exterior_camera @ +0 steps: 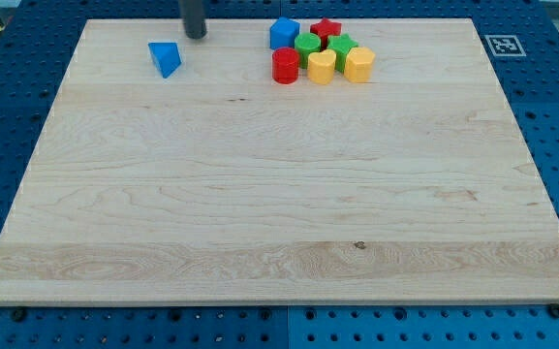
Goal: Push the triangle slightly down
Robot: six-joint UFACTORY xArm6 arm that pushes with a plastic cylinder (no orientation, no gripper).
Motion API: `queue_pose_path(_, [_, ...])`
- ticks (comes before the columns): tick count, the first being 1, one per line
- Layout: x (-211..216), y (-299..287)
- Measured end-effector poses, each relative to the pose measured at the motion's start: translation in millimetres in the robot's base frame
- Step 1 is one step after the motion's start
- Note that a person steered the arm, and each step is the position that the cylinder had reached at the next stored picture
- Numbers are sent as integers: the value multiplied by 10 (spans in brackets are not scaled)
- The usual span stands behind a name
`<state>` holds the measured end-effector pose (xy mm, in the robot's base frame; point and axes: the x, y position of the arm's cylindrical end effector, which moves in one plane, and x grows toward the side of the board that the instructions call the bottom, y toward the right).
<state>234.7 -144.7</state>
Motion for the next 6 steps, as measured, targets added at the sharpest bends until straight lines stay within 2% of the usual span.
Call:
queue_pose_path(2, [477, -612])
queue_pose_path(3, [508, -766])
queue_pose_path(5, [507, -403])
queue_pose_path(6, [640, -390])
